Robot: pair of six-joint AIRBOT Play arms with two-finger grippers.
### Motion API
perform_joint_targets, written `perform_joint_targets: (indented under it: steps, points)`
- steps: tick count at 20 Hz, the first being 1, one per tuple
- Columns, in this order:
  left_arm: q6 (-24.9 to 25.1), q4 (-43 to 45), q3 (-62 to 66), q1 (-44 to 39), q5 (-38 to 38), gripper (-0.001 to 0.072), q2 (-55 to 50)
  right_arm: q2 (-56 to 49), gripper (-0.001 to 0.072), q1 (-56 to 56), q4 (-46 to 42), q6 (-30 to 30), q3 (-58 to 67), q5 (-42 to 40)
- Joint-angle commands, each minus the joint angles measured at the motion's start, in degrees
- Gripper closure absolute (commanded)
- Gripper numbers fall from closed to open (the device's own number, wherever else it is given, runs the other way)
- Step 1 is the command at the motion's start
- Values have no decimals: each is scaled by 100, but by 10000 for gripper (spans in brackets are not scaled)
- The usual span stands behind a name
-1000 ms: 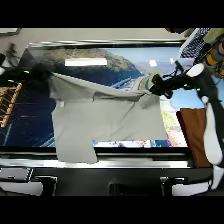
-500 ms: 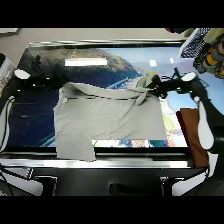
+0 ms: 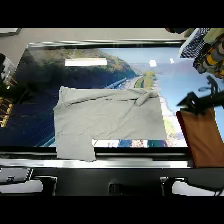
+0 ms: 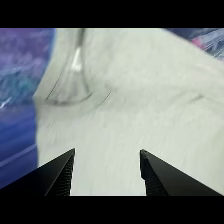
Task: Fold the clothes and pants, and hang the long-sleeved shirts on hangers.
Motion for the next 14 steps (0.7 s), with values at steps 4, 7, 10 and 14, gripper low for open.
perform_joint_targets:
  steps: [4,7,10,14]
  points:
    - [-39,203,-2378,695,229,233,1696,1196,285,-365,-570,-422,-2514,-313]
    - [-39,236,-2612,647,225,233,1845,1189,285,-365,-570,-431,-2844,-796]
    - [-37,225,-2612,638,243,233,1838,1054,284,-365,-525,-529,-2892,-1088]
    - [-37,225,-2612,638,258,233,1821,610,284,-358,-74,-673,-2892,-1113]
